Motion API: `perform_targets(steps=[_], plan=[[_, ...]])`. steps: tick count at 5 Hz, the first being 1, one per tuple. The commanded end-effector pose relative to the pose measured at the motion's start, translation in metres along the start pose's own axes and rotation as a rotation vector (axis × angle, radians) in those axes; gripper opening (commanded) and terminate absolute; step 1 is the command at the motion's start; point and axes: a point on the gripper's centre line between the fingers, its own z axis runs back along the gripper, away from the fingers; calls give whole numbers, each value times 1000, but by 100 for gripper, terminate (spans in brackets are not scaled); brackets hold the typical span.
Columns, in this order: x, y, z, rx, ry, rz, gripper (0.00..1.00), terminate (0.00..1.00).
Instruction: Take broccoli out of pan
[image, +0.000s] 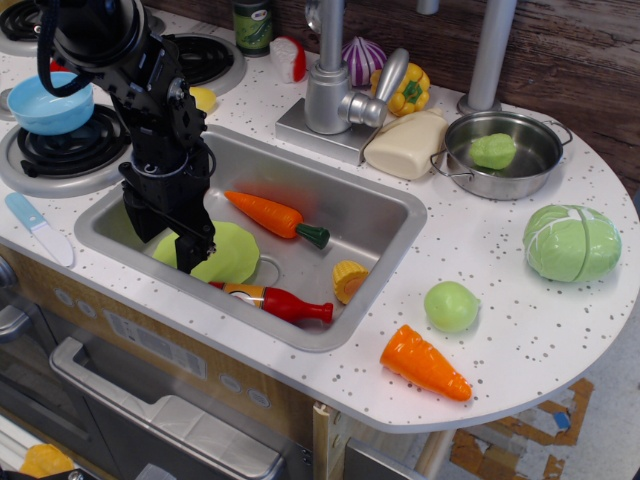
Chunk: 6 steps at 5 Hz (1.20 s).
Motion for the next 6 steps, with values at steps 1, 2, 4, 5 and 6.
perform_targets(steps=[1,2,4,5,6], plan=[[0,0,0,0,0,0,100,0],[18,-6,45,41,33,-45,100,0],[91,-68,132,51,-1,-8,100,0],[136,-87,153,-15,-39,4,100,0],[172,-104,161,-49,-75,25,100,0]])
